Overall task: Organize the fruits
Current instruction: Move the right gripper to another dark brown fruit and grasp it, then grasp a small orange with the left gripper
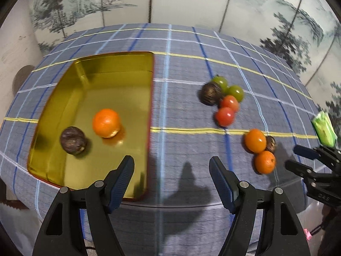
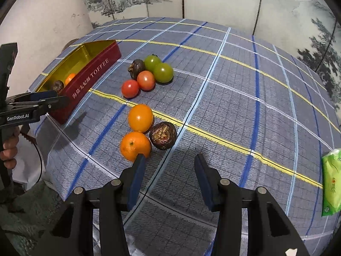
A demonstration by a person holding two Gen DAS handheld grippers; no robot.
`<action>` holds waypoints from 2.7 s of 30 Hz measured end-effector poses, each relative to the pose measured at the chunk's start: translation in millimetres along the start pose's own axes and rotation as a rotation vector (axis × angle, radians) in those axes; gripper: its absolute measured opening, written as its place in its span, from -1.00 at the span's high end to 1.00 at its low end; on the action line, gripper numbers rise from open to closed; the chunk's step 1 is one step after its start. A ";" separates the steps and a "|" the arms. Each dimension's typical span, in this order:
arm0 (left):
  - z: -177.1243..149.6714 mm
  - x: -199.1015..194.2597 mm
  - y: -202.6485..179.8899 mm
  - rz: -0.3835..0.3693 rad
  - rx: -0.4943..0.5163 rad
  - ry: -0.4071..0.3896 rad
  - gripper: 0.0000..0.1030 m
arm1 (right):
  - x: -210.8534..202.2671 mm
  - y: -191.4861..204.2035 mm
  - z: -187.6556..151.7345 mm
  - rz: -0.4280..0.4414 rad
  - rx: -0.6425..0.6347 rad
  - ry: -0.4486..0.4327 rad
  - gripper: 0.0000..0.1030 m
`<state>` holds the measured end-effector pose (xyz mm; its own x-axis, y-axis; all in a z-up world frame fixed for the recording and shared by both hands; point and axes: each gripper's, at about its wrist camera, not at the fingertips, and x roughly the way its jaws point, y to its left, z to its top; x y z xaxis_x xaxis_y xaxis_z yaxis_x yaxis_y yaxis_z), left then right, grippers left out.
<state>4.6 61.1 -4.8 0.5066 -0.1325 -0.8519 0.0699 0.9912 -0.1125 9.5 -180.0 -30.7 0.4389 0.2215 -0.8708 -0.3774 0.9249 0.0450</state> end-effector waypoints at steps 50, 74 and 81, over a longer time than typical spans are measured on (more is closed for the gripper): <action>8.1 -5.5 -64.4 -0.006 0.089 -0.002 -0.46 | 27.6 -61.4 -6.0 -0.089 0.119 -0.033 0.37; -4.4 55.4 -130.7 -0.005 0.104 0.137 -0.45 | 19.7 -87.8 -21.2 -0.078 0.131 -0.046 0.37; -6.2 62.5 -133.6 0.011 0.119 0.147 -0.26 | 18.6 -94.8 -22.3 -0.081 0.131 -0.047 0.37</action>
<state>21.5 -79.6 -46.2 0.3774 -0.1109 -0.9194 0.1704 0.9842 -0.0488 35.3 -270.4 -62.1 0.5021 0.1560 -0.8506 -0.2308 0.9721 0.0420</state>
